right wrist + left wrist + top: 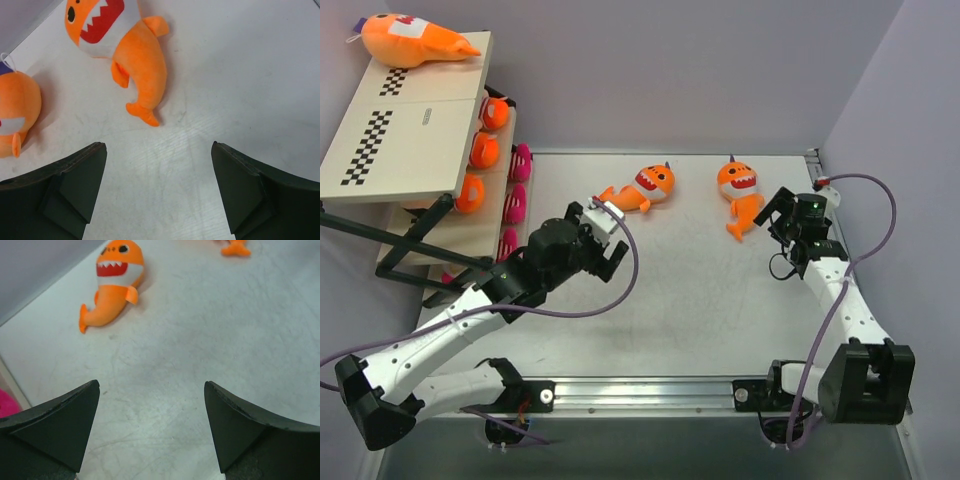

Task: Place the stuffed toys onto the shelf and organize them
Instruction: Grab a stuffed toy with the right arm

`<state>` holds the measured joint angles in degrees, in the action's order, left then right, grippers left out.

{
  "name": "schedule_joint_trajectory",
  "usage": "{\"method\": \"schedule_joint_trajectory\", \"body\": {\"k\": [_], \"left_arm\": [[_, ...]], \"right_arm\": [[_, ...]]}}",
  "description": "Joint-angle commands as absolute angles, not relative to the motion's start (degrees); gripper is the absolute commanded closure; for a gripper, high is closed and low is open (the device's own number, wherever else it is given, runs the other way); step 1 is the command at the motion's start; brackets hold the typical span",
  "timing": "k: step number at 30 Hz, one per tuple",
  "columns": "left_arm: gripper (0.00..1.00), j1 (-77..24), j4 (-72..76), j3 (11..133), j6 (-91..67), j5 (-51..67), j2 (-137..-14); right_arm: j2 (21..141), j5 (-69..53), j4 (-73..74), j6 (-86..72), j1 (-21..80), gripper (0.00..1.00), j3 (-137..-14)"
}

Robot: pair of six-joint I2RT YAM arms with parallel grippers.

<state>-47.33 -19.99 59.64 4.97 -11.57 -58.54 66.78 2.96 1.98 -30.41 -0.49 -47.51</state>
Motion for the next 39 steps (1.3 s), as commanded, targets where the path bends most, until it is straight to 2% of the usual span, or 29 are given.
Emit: {"method": "schedule_joint_trajectory", "body": {"k": [1, 6, 15, 19, 29, 39], "left_arm": [[0.06, -49.4, -19.7, 58.2, 5.6, -12.6, -59.3], [0.06, -49.7, -22.3, 57.7, 6.4, -15.2, -60.7], [0.06, -48.4, -27.9, 60.6, -2.5, -16.4, -66.8], [0.05, -46.5, -30.1, 61.5, -4.0, -20.6, -69.3], [0.01, -39.4, -30.2, 62.3, -8.0, -15.9, -69.9], [0.0, -37.5, -29.3, 61.7, -8.3, -14.3, -69.6]], "right_arm": [[70.8, -3.2, -7.9, -32.4, -3.9, 0.12, -47.4], [78.3, -5.1, -15.2, -33.2, -6.9, 0.15, -47.8], [94.3, -10.3, -24.6, -31.4, -7.7, 0.18, -55.0], [99.2, -12.7, -29.3, -30.2, -7.6, 0.18, -57.4], [111.3, -17.9, -32.6, -28.4, -7.6, 0.22, -64.7], [119.8, -19.1, -27.9, -27.2, -5.8, 0.32, -68.4]]}}
